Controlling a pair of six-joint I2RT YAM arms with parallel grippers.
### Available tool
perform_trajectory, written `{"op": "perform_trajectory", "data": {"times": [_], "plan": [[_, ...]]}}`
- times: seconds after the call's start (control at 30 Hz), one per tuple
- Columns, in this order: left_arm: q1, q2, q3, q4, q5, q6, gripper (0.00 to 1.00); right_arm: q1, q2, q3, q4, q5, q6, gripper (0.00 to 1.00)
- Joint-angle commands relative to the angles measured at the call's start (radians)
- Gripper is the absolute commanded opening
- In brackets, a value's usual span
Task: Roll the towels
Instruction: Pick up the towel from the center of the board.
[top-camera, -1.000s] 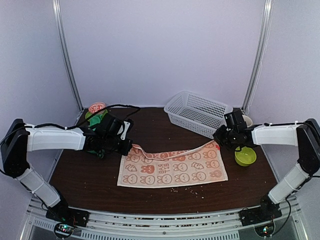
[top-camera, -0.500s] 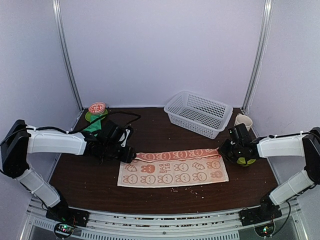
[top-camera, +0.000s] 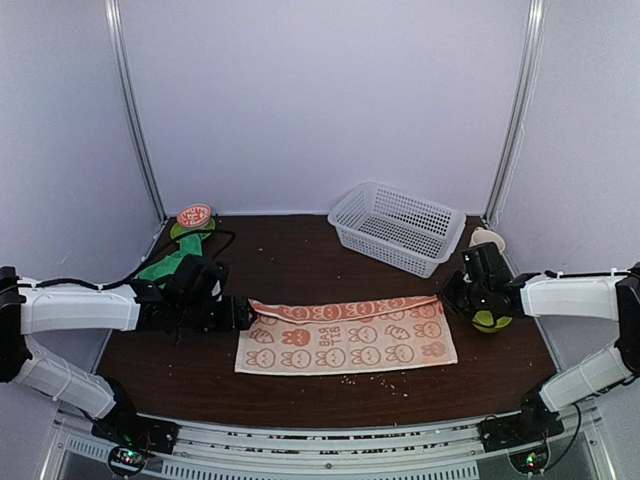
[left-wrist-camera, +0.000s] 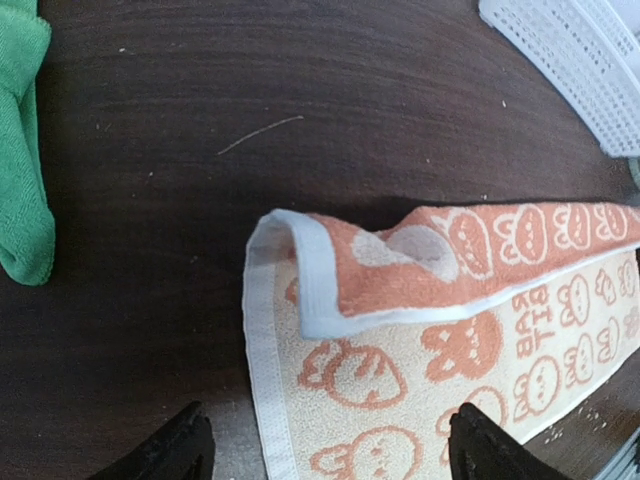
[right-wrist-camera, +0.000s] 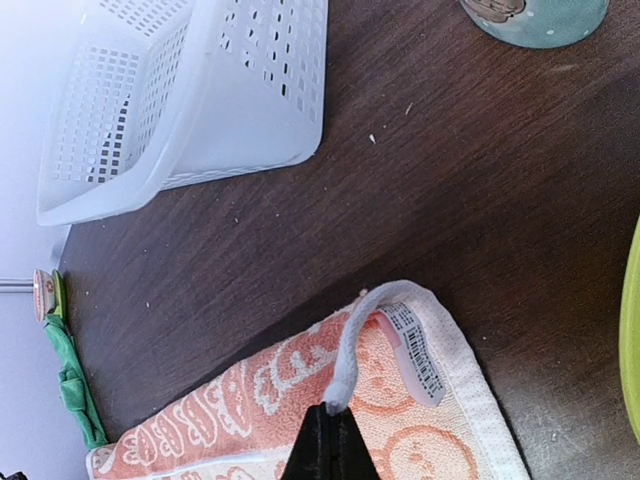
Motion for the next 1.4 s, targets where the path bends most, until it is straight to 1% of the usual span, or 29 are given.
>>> {"op": "perform_trajectory", "data": {"times": [0.0,0.1,0.27,0.43,0.6,0.8,0.97,1.07,1.2,1.33,1.37], "plan": [[0.047,-0.022,-0.038,0.16,0.064,-0.139,0.83,0.009,-0.031,-0.023,0.006,0.008,-0.025,0.0],[0.07,-0.007,-0.04,0.2,0.094,-0.181,0.82,0.01,-0.037,-0.033,0.01,0.01,-0.028,0.0],[0.114,0.032,-0.059,0.312,0.173,-0.268,0.79,0.01,-0.043,-0.046,0.012,0.015,-0.042,0.0],[0.122,0.084,-0.037,0.328,0.196,-0.296,0.73,0.01,-0.044,-0.047,0.01,0.015,-0.052,0.0],[0.136,0.112,-0.063,0.371,0.202,-0.33,0.62,0.01,-0.052,-0.048,0.011,0.015,-0.056,0.0],[0.161,0.14,-0.062,0.393,0.198,-0.326,0.47,0.01,-0.055,-0.044,0.012,0.009,-0.059,0.0],[0.175,0.187,-0.049,0.421,0.213,-0.328,0.38,0.01,-0.056,-0.038,0.012,0.004,-0.061,0.0],[0.176,0.211,-0.05,0.454,0.226,-0.338,0.29,0.011,-0.056,-0.038,0.012,0.002,-0.061,0.0],[0.176,0.21,-0.052,0.469,0.226,-0.34,0.19,0.016,-0.063,-0.038,0.014,-0.003,-0.057,0.0],[0.176,0.18,-0.086,0.513,0.226,-0.34,0.0,0.026,-0.091,-0.029,0.014,-0.012,-0.068,0.0],[0.175,0.166,-0.087,0.507,0.226,-0.335,0.0,0.031,-0.108,-0.023,0.004,-0.009,-0.074,0.0]]}}
